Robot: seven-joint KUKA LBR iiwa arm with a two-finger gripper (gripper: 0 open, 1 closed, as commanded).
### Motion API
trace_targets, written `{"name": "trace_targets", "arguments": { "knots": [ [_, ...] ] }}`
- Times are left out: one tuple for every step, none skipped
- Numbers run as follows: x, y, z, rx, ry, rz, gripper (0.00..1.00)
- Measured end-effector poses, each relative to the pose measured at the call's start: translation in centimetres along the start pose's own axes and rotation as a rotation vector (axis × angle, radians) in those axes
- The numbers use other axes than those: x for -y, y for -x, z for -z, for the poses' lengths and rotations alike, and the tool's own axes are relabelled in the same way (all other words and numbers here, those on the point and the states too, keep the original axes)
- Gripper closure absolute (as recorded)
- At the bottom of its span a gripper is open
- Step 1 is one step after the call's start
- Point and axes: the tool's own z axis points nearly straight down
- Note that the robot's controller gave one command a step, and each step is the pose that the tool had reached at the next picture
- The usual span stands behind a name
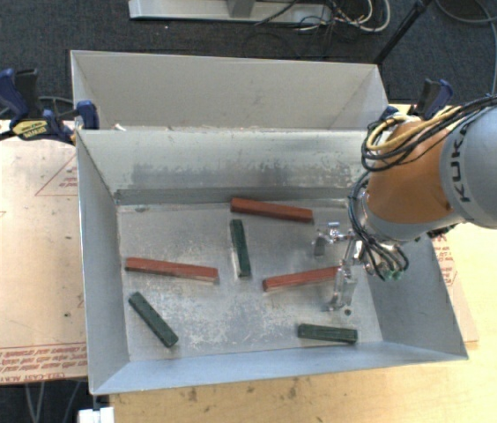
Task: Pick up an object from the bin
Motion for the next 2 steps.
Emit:
{"name": "trace_targets", "arguments": {
  "knots": [
    [0.1, 0.4, 0.5, 0.010, -0.003, 0.001, 1.00],
    [-2.1, 5.6, 14.2, 0.021, -0.005, 0.232, 1.00]
  ]
}}
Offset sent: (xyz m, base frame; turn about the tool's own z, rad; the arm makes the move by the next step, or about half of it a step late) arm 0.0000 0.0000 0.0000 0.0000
